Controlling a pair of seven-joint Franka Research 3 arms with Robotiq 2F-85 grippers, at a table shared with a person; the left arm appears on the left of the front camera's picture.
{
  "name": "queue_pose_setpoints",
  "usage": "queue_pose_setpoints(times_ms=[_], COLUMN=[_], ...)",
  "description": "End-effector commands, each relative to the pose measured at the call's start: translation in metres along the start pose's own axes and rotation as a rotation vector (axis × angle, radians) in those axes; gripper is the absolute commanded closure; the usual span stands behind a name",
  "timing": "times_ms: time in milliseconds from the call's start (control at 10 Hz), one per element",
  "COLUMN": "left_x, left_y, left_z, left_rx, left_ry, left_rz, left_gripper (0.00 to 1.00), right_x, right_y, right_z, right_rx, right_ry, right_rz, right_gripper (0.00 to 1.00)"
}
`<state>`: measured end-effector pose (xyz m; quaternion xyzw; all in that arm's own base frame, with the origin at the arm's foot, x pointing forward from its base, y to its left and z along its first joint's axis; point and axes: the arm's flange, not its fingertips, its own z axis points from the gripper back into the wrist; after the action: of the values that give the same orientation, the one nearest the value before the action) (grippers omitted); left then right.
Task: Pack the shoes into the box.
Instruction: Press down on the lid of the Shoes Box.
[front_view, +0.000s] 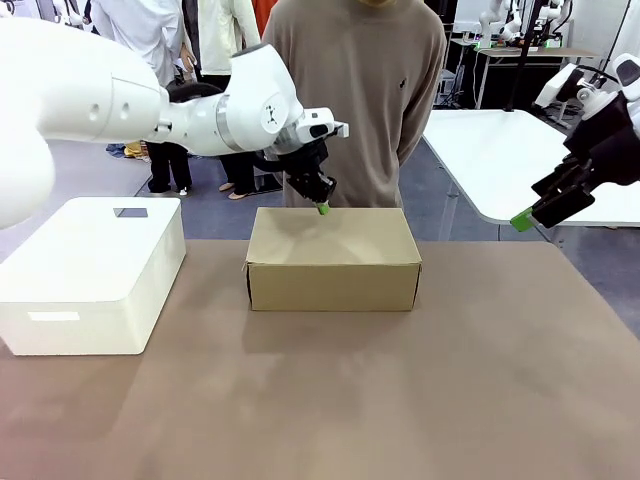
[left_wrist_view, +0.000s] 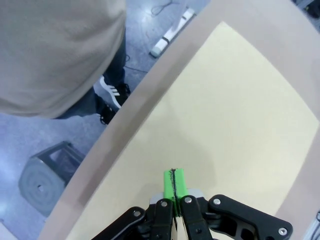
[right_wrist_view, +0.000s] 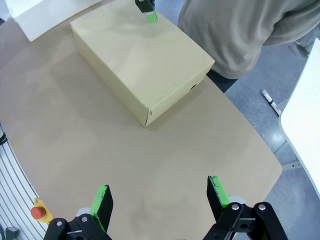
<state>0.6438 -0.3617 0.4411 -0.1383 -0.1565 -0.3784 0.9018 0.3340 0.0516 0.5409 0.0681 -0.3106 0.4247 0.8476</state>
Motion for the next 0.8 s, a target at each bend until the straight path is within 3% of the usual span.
queue_pose_setpoints(times_ms=[0,200,300,700], left_x=[-0.023,-0.039,-0.003,-0.003], left_y=[-0.019,-0.019,-0.014,-0.014], left_z=[0.045,0.063,0.046,0.046], left_rx=[0.072,0.083,0.043,0.043], left_ry=[-0.042,-0.080,-0.049,-0.049], left_rz=[0.005,0.027,-0.013,-0.013], left_gripper=[1.00,1.00,1.00,1.00], right_x=[0.001,0.001,0.001,0.001], right_y=[-0.001,-0.001,-0.001,-0.001], right_z=[0.000,0.000,0.000,0.000], right_rx=[-0.005,-0.005,-0.005,-0.005], right_ry=[-0.009,-0.009,-0.009,-0.009], right_rz=[-0.001,-0.001,-0.001,-0.001], right_gripper=[0.00,0.00,0.00,0.00])
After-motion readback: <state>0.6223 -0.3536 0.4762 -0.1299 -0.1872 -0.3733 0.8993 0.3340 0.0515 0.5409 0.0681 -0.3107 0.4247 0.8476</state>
